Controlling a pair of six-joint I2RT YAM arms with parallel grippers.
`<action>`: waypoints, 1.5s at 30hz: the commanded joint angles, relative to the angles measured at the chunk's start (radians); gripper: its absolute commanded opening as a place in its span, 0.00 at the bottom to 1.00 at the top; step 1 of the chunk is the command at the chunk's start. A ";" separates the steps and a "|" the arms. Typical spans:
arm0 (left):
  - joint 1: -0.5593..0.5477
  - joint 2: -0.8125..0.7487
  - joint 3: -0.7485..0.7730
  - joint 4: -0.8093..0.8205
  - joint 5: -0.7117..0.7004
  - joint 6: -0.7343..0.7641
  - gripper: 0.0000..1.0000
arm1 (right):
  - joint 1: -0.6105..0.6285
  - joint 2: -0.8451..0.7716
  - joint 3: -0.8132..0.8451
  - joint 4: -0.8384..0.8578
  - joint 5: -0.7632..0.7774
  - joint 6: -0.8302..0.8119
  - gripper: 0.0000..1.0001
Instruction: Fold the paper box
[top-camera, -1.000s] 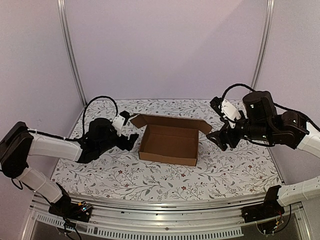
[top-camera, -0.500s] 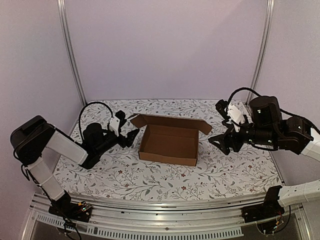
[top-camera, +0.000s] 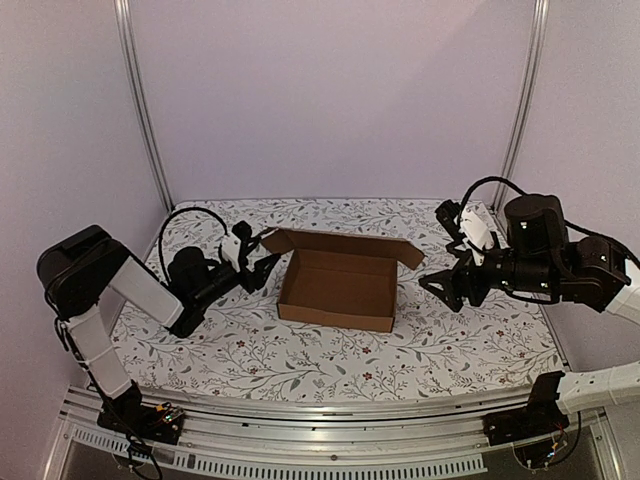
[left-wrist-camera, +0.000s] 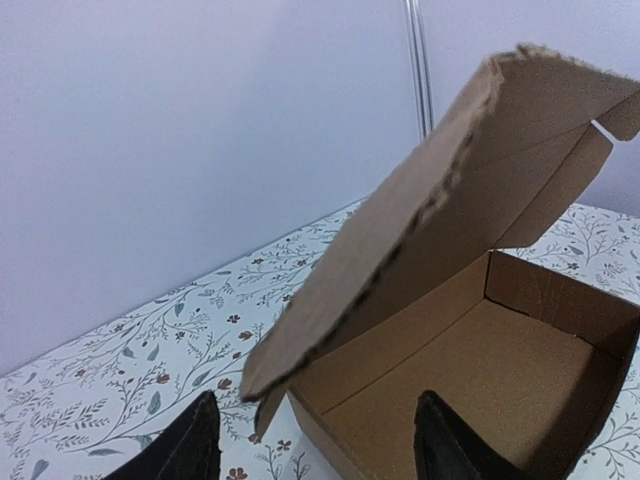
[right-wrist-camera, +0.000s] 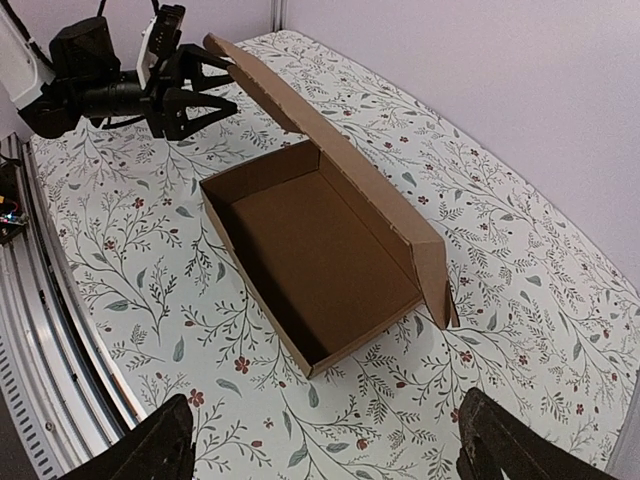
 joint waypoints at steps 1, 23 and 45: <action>0.016 0.020 0.033 0.083 0.021 0.021 0.63 | -0.007 -0.017 -0.018 -0.009 -0.008 0.028 0.90; 0.028 0.035 0.035 0.040 0.039 0.039 0.08 | -0.006 0.004 0.009 -0.012 0.016 0.032 0.91; 0.029 -0.183 0.072 -0.332 0.027 0.019 0.00 | -0.284 0.096 -0.154 0.289 -0.061 0.160 0.90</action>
